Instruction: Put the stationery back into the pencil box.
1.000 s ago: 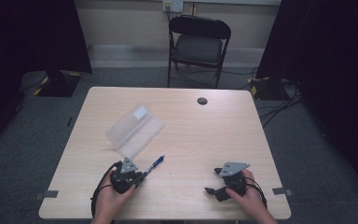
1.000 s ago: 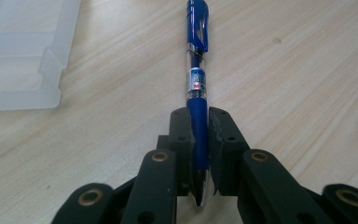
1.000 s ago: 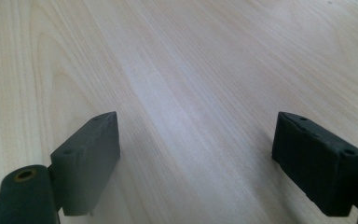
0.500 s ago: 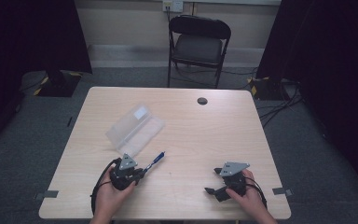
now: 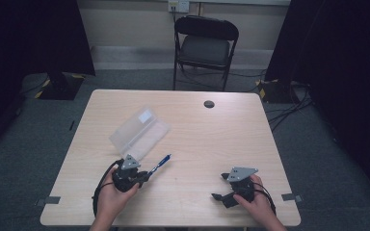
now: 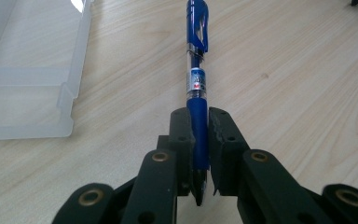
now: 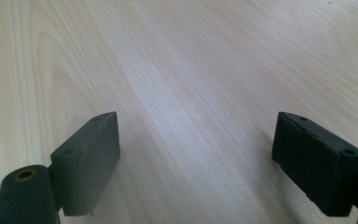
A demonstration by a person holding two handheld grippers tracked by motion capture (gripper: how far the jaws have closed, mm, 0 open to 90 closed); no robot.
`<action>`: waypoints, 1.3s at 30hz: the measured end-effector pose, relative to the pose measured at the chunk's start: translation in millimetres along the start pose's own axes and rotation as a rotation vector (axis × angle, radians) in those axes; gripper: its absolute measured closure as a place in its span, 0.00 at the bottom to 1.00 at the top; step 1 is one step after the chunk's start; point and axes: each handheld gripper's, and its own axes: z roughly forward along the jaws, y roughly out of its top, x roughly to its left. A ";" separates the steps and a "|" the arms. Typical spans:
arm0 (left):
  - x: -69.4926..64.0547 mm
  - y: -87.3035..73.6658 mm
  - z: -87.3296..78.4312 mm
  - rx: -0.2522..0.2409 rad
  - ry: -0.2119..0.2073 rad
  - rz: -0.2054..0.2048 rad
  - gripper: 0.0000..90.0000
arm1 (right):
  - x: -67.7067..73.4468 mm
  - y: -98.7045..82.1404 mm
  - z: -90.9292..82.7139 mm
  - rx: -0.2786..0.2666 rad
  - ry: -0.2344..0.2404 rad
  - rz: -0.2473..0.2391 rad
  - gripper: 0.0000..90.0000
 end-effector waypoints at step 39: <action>32.3 54.6 10.3 -0.006 0.062 -0.053 0.90 | 0.1 0.0 0.0 -0.001 0.000 0.000 0.16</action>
